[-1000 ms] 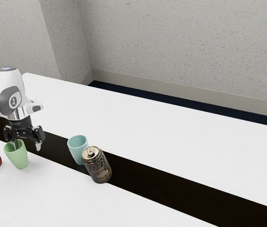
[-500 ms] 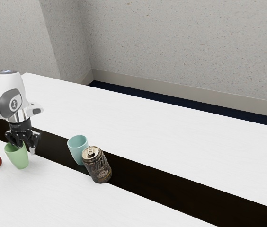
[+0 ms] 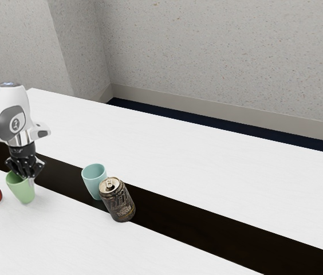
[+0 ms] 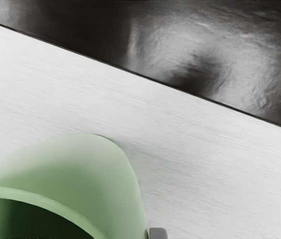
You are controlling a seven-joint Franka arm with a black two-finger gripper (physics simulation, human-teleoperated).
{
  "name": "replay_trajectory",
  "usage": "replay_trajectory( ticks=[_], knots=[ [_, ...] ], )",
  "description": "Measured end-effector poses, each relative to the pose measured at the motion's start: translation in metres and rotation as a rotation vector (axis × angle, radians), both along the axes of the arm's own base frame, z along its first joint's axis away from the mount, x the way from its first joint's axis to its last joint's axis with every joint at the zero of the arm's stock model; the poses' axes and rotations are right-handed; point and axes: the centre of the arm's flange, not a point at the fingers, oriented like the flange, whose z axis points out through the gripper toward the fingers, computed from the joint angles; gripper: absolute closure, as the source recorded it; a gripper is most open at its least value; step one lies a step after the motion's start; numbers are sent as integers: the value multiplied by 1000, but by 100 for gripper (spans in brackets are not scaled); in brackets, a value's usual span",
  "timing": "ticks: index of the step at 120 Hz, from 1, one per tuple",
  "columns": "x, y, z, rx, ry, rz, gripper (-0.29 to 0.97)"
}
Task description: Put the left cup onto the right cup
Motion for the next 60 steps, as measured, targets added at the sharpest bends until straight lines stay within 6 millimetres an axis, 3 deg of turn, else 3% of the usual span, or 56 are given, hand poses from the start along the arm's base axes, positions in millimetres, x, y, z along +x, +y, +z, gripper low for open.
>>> replay_trajectory(
  ticks=[24,38,60],
  knots=[
    [2,-9,59,55,-30,-37,78],
    [17,-12,105,70,-58,-35,78],
    [35,-27,140,52,-58,-28,78]
  ],
)
